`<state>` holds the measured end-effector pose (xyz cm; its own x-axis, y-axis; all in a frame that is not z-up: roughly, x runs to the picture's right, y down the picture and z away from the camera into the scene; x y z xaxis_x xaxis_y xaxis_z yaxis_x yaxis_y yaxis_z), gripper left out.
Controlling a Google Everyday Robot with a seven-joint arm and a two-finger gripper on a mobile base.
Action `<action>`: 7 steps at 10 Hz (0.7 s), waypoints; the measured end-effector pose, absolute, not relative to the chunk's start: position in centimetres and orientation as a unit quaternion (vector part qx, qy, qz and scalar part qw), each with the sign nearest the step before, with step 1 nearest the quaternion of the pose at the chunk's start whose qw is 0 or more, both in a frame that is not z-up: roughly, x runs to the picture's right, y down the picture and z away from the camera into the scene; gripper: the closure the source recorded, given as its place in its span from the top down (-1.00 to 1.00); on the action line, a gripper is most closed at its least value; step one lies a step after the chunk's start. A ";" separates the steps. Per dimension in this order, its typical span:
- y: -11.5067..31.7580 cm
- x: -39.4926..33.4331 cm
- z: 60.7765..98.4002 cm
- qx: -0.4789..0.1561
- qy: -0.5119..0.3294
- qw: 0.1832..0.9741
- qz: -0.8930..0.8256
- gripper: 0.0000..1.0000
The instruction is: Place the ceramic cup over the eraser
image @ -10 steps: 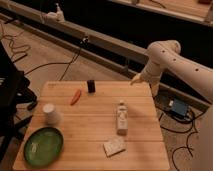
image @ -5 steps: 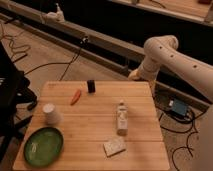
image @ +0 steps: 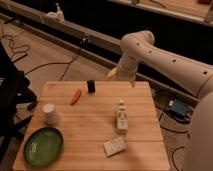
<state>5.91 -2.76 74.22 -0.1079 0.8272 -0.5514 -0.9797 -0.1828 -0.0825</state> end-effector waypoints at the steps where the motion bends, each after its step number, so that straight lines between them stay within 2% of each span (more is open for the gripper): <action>1: -2.5 2.6 73.6 -0.259 0.145 0.643 0.706 0.60; 4: 0.2 -10.0 70.7 -0.297 0.114 0.727 0.609 0.60; 7: 3.3 -17.6 69.2 -0.314 0.094 0.773 0.544 0.60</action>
